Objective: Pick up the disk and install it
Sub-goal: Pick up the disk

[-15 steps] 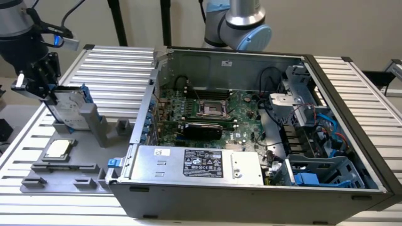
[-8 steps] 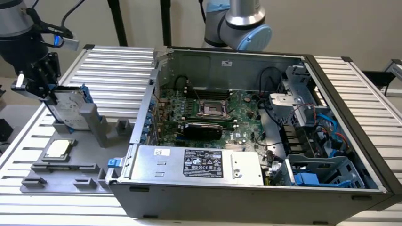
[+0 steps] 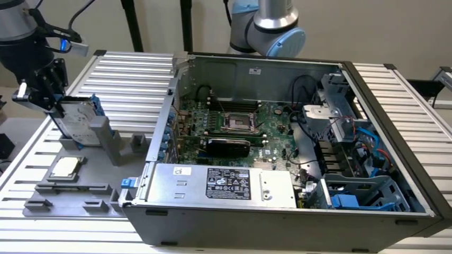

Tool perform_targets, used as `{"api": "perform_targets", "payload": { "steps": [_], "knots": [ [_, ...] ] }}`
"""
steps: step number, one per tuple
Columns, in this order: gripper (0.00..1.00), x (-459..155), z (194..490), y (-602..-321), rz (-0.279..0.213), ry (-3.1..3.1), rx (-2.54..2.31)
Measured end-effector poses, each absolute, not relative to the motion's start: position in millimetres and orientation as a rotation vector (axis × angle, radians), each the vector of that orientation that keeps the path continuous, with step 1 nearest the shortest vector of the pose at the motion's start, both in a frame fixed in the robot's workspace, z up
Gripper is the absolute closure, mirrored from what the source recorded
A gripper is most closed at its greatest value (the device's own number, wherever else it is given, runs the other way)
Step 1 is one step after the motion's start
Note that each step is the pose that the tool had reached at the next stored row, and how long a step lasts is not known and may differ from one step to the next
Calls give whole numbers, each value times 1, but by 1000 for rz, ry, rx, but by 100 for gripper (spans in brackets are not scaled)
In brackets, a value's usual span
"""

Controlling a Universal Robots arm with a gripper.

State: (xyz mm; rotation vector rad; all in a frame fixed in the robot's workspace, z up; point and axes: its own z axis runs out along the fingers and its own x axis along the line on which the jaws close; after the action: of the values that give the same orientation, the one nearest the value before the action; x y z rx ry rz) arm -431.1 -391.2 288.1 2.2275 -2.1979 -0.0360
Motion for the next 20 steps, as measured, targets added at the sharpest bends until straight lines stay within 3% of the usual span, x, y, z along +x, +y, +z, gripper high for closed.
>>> {"api": "perform_targets", "payload": {
  "steps": [8,20],
  "knots": [
    [67,-431,301,-391,-36,-2198,2227],
    [67,-424,352,-391,-42,-2197,2227]
  ]
}}
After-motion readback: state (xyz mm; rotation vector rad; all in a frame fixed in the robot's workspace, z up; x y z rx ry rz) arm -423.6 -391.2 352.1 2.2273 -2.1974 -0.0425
